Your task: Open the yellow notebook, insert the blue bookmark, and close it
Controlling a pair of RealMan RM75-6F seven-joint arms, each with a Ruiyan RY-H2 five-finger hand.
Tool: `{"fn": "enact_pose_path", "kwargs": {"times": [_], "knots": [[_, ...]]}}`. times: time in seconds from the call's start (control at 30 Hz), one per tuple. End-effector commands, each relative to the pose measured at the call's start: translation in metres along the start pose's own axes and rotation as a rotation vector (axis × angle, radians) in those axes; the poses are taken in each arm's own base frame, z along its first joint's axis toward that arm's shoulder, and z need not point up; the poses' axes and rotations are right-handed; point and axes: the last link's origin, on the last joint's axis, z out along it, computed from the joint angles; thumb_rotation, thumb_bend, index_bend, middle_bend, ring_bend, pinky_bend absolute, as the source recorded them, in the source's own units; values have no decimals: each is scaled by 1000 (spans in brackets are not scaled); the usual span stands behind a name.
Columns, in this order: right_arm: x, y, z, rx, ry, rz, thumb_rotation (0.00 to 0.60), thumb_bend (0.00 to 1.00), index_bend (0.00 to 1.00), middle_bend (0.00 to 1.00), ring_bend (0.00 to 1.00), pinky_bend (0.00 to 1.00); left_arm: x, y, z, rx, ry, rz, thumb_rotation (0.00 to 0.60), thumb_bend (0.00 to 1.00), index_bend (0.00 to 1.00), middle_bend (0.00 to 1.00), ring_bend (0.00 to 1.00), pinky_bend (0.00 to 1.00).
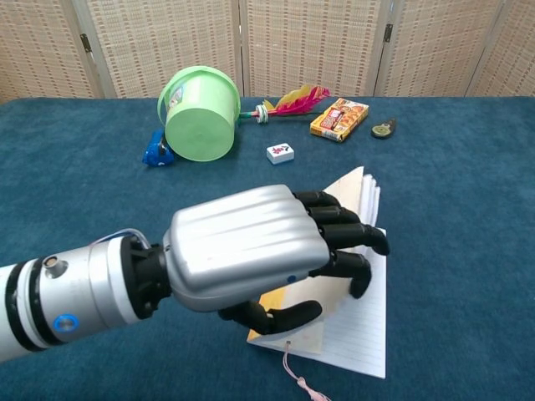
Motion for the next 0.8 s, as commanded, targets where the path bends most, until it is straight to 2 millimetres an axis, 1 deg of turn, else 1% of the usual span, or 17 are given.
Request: {"fn": "enact_pose_path", "kwargs": {"times": [0.03,0.07,0.13,0.27,0.37,0.47,0.57,0.67,0.7,0.8], "knots": [[0,1,0,-1,1,0,600,228,92,95,0,0,0,7,13,28,-21,-11,600,331,151,91,156,224],[1,1,0,-2,2,1,600,228,92,94,0,0,1,8,15,39,-23,-22,600,296,102,74,143,224],[1,2,-1,-4,4,1,600,228,92,94,0,0,2,9,16,61,-22,-48,600,273,54,59,127,224],[2,4,-2,-8,0,-1,600,228,92,92,0,0,8,3,11,114,-7,-96,600,270,35,51,118,224],[2,5,-2,-5,-10,-6,600,228,92,85,0,0,13,-11,-1,201,2,-147,600,270,39,51,118,224],[3,8,-2,-7,-22,-13,600,238,92,80,0,0,16,-31,-20,322,7,-201,600,270,44,51,118,224],[4,10,-3,-10,-28,-10,600,286,92,80,0,0,19,-54,-47,451,1,-237,600,270,50,51,118,224],[4,13,-2,-11,-26,-10,600,326,92,80,0,1,21,-76,-77,573,-13,-250,600,271,61,51,118,224],[4,14,-2,-12,-25,-8,600,335,89,80,0,6,22,-83,-90,617,-18,-252,600,271,67,51,118,224],[4,16,-3,-13,-26,-5,600,354,72,80,0,37,25,-97,-120,712,-17,-257,600,270,85,51,118,224]]}}
